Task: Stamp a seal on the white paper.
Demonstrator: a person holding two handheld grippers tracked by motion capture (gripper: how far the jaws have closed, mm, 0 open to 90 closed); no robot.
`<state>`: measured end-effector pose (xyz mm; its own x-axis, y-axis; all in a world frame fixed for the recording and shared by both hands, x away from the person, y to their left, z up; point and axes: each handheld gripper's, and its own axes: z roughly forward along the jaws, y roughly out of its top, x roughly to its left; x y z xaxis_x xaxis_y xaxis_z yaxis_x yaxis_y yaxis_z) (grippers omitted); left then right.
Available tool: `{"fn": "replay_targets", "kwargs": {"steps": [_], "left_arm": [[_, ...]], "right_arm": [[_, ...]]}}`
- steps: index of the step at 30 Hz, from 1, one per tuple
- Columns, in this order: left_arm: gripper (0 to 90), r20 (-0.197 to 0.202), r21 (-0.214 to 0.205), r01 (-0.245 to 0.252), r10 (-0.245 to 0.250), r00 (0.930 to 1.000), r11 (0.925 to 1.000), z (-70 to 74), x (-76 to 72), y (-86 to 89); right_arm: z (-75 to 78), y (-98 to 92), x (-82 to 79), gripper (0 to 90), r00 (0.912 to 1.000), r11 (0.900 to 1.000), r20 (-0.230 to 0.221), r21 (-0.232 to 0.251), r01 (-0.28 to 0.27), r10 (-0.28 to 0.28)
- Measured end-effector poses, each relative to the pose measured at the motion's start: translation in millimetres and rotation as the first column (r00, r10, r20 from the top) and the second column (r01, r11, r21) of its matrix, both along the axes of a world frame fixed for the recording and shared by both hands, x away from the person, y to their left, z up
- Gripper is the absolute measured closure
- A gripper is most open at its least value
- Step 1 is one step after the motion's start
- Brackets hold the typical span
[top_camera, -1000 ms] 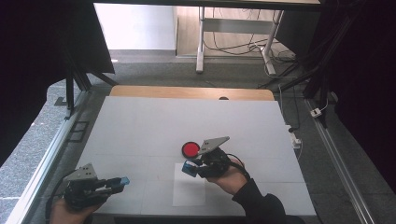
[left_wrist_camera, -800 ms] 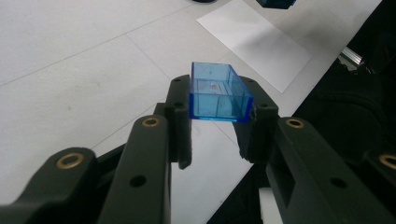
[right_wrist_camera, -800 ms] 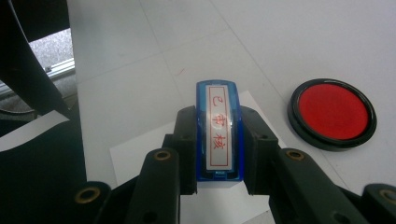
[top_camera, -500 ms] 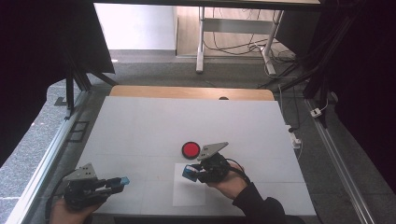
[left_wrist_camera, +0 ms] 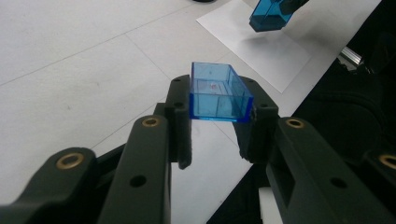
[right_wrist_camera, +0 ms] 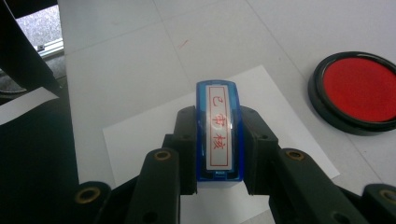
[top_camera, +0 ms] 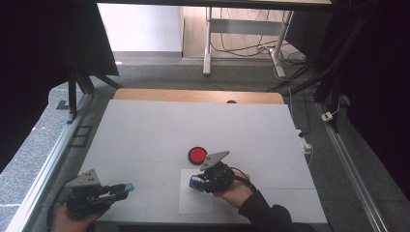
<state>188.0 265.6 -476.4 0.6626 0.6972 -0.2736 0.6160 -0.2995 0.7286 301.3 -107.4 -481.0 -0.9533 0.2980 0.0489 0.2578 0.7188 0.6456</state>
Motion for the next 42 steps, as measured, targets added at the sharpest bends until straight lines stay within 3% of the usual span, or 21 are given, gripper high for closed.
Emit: {"fn": "replay_targets", "kwargs": {"steps": [7, 21, 29, 30, 32, 42], "left_arm": [[68.6, -0.002, 0.000, 0.001, -0.001, 1.0000, 1.0000, 0.0, 0.2, 0.0], [68.7, -0.005, 0.000, -0.001, 0.001, 1.0000, 1.0000, -0.4, 0.5, 0.4], [68.7, -0.007, 0.001, -0.003, 0.003, 1.0000, 1.0000, -0.5, 0.9, 0.2], [68.7, -0.008, 0.000, -0.002, 0.002, 1.0000, 1.0000, -0.5, 0.9, 0.3], [68.7, -0.008, -0.001, -0.002, 0.002, 1.0000, 1.0000, -0.5, 1.0, 0.4], [68.7, -0.010, -0.001, -0.003, 0.003, 0.9999, 1.0000, -0.6, 1.0, 0.4]], "right_arm": [[-6.3, 3.4, 0.7, 70.6, 0.9999, 0.9993, 0.010, -0.038, 0.001, -0.001], [-13.5, 9.2, 1.9, 70.8, 0.9998, 0.9978, 0.020, -0.066, 0.008, -0.007], [-11.9, 18.0, -10.5, 70.9, 0.9940, 0.9908, 0.109, -0.135, 0.006, 0.009], [-11.9, 18.4, -10.5, 70.9, 0.9918, 0.9897, 0.124, -0.142, -0.012, 0.030], [-12.0, 18.9, -11.2, 70.9, 0.9916, 0.9891, 0.127, -0.147, -0.008, 0.027], [-15.5, 8.3, 3.8, 70.9, 1.0000, 0.9979, 0.004, -0.065, 0.007, -0.007]]}}
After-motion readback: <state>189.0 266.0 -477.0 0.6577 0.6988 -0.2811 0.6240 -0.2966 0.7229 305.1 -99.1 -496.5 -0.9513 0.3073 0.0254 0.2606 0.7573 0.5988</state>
